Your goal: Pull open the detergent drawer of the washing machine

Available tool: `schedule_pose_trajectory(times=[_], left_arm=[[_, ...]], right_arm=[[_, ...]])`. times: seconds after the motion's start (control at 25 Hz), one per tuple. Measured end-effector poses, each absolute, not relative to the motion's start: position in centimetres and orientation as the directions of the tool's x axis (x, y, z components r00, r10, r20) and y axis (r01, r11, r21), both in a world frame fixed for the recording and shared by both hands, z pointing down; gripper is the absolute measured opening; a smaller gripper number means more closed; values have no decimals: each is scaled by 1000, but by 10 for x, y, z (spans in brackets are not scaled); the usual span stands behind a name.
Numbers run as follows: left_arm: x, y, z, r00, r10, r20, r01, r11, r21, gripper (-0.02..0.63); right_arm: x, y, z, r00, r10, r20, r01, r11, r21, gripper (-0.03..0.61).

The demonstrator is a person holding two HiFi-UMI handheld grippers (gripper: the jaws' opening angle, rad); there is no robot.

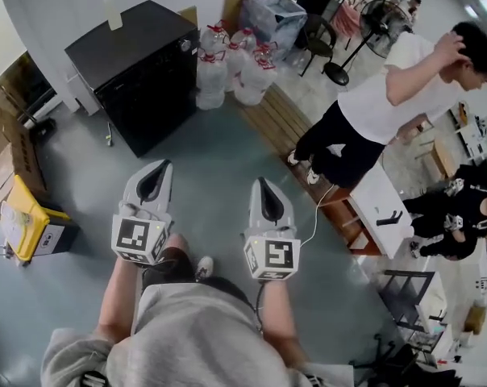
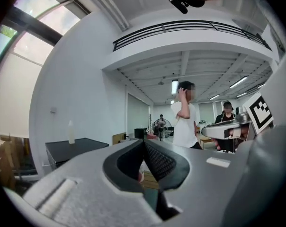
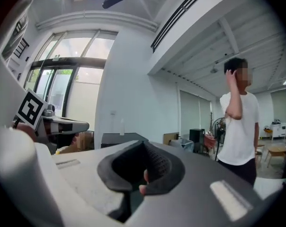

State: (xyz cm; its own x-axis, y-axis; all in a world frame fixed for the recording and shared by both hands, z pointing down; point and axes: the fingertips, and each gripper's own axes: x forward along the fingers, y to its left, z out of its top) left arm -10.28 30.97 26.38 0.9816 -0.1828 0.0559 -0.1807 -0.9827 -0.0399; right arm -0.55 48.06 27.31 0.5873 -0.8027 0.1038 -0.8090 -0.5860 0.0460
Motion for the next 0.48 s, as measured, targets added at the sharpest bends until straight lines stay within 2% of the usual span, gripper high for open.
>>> schedule_pose_trajectory(times=[0.28, 0.48], left_arm=[[-100, 263, 275, 954, -294, 62, -292, -956, -36, 11], [-70, 205, 283, 934, -349, 76, -348, -937, -25, 11]], right_arm=[[18, 424, 284, 497, -861, 106, -868, -495, 45, 3], [58, 362, 288, 452, -884, 117, -892, -449, 46, 3]])
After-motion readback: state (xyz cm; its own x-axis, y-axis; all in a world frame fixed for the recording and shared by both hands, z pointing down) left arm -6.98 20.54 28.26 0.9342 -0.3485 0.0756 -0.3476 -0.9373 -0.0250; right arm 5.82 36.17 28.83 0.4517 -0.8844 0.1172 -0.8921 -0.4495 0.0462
